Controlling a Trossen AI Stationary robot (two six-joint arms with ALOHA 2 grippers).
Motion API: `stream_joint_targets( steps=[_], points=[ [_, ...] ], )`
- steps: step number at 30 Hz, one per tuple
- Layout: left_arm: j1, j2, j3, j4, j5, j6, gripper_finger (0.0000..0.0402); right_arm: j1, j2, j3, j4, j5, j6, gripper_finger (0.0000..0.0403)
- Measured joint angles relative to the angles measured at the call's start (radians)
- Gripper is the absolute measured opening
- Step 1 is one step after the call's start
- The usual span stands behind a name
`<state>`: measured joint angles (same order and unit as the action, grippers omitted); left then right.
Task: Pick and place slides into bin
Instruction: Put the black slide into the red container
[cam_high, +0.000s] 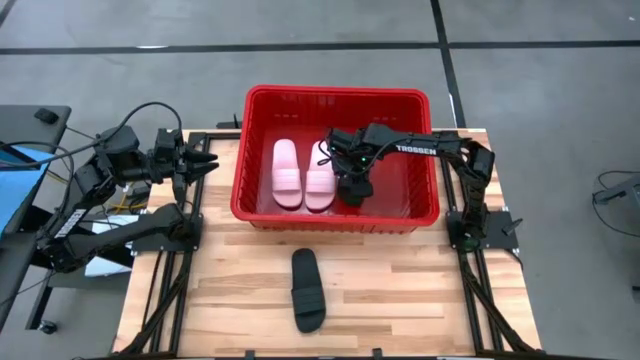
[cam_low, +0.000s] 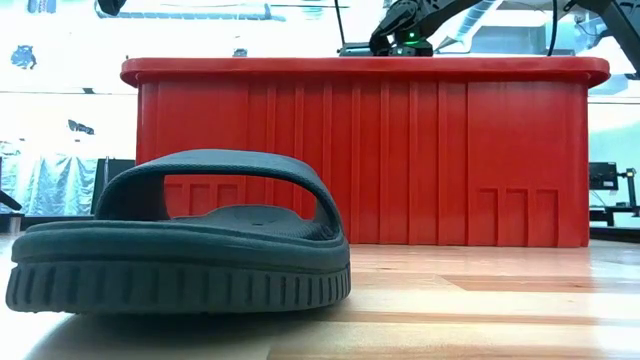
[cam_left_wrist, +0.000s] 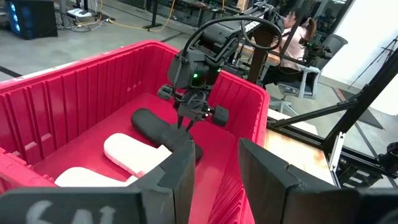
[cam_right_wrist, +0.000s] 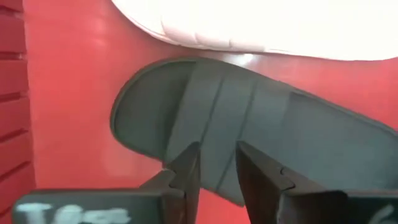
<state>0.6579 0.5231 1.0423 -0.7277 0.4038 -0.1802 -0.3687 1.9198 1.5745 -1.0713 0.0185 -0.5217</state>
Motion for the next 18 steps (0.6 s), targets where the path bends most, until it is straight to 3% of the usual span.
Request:
stream_joint_targets(
  steps=[10, 18],
  points=[
    [0.0, 0.0, 0.0, 0.0, 0.0, 0.0, 0.0114, 0.0, -0.002, 0.016, -0.039, 0.026, 0.007, 0.0107],
    [0.0, 0.0, 0.0, 0.0, 0.0, 0.0, 0.0114, 0.0, -0.003, 0.186, -0.189, 0.124, 0.009, 0.0107]
  ],
)
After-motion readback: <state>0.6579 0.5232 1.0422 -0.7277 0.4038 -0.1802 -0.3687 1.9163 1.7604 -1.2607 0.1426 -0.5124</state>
